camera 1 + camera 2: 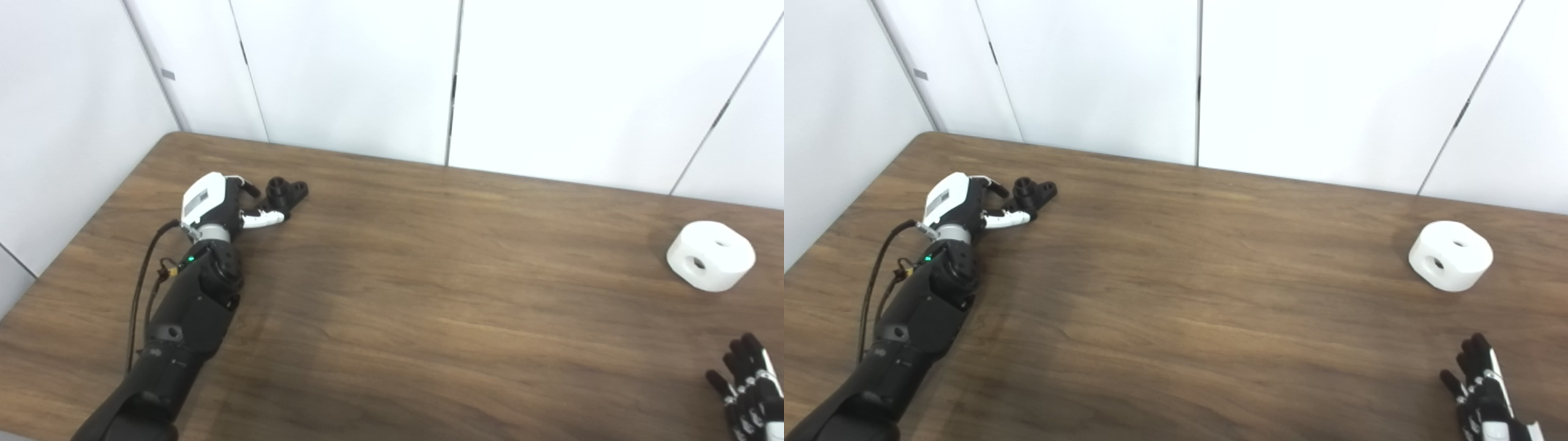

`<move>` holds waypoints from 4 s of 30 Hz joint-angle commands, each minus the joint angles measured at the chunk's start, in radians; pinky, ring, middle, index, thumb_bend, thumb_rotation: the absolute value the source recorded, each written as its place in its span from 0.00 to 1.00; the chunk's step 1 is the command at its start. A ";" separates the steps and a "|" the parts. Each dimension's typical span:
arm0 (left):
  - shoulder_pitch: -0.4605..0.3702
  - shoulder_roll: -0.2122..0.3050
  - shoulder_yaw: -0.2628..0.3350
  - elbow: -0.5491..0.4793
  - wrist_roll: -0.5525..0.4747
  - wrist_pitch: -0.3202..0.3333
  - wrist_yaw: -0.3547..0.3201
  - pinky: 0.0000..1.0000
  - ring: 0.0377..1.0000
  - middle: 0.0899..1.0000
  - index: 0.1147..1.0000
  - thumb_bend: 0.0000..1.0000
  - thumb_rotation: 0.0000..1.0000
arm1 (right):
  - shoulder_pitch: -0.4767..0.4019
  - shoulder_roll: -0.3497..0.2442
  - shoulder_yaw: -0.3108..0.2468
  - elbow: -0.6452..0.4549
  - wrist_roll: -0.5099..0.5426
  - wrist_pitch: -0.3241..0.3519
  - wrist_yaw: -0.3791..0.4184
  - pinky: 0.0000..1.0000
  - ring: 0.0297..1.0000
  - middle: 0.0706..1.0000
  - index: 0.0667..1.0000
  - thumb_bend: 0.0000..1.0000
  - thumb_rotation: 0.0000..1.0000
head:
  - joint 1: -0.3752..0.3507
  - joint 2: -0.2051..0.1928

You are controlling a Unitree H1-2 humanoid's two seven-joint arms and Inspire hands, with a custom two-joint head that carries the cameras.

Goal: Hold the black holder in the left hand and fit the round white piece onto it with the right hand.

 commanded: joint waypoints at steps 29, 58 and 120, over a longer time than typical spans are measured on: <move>-0.016 0.006 0.023 0.009 -0.098 -0.111 0.049 0.71 0.81 0.75 0.42 0.52 0.05 | 0.039 -0.022 -0.003 0.009 -0.045 0.052 -0.012 1.00 1.00 1.00 1.00 0.65 1.00 | -0.005 0.008; 0.136 -0.065 -0.117 -0.349 -0.109 -0.052 -0.140 0.74 0.85 0.77 0.42 0.52 0.05 | 0.028 -0.007 0.026 0.003 -0.076 0.041 -0.025 1.00 1.00 1.00 1.00 0.60 1.00 | -0.058 0.025; 0.533 -0.144 -0.465 -0.734 0.395 -0.319 -0.363 0.88 0.85 0.75 0.42 0.52 0.05 | 0.046 0.053 0.073 -0.215 -0.142 0.215 -0.111 1.00 1.00 1.00 1.00 0.60 1.00 | -0.300 0.051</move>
